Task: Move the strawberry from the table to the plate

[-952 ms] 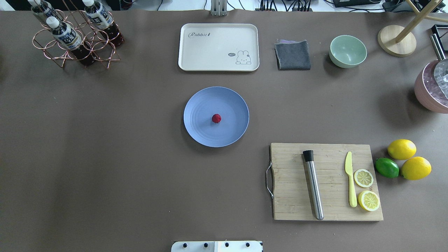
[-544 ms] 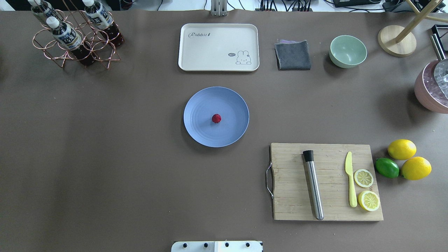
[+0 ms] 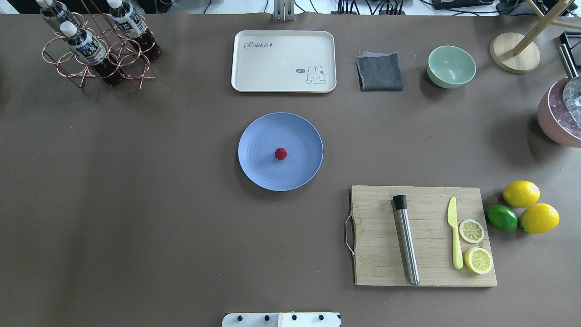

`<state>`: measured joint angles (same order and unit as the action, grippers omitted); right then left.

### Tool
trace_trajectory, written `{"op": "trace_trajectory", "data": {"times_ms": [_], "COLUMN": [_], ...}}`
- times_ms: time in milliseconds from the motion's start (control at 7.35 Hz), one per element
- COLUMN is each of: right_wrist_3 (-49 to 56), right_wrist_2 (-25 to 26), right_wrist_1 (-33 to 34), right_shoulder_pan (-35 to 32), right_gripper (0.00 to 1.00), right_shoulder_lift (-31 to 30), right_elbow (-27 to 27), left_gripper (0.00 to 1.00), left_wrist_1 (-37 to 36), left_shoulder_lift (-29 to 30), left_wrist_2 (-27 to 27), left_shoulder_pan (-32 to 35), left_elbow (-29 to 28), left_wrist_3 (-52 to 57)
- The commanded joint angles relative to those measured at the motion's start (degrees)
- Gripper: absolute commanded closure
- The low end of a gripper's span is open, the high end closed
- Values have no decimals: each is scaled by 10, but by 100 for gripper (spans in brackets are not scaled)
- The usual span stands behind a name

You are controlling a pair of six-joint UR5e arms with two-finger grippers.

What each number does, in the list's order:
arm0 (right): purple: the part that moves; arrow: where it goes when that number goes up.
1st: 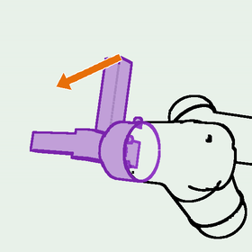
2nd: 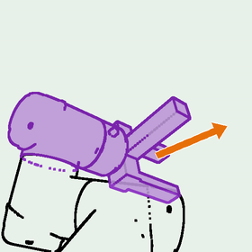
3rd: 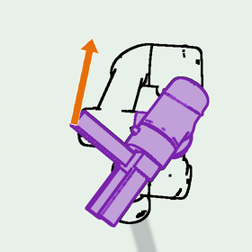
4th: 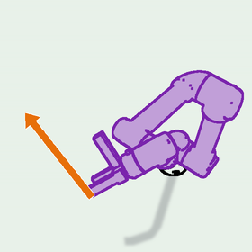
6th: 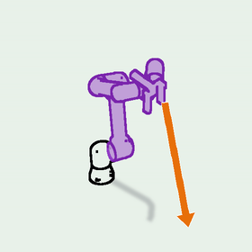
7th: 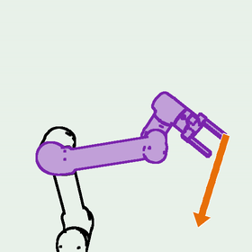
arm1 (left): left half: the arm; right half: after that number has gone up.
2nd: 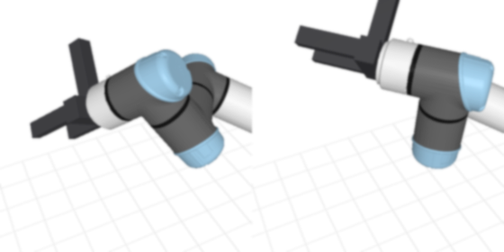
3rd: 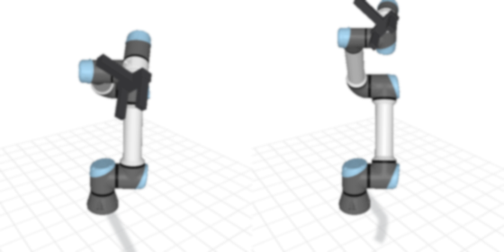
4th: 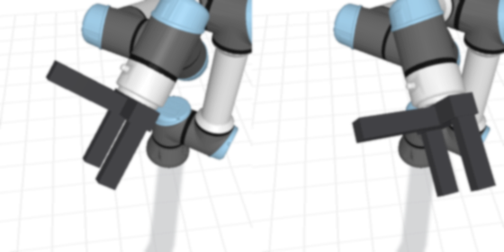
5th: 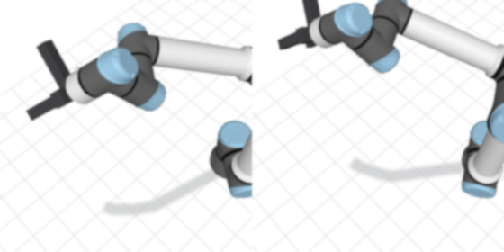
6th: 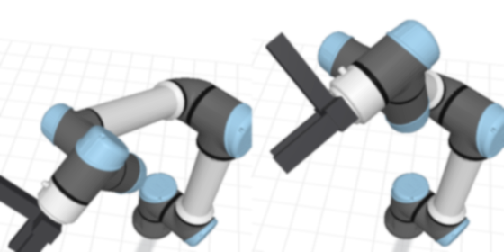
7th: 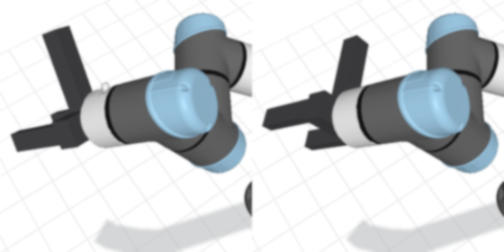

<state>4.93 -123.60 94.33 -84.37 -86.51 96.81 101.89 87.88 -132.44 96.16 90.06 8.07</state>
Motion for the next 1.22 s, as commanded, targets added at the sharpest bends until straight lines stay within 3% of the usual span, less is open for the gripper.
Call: {"op": "trace_trajectory", "data": {"times_ms": [0, 1088], "right_wrist_3": [0, -2], "right_wrist_2": [0, -5], "right_wrist_1": [-2, -3], "right_shoulder_pan": [0, -1], "right_gripper": [0, 0], "right_shoulder_lift": [0, -4], "right_elbow": [0, 0], "left_gripper": [2, 2], "left_wrist_1": [-3, 1], "left_shoulder_lift": [-10, -30], "left_wrist_2": [-15, -33], "left_shoulder_pan": [1, 1], "left_elbow": [-4, -19], "left_wrist_3": [-2, -4]}}
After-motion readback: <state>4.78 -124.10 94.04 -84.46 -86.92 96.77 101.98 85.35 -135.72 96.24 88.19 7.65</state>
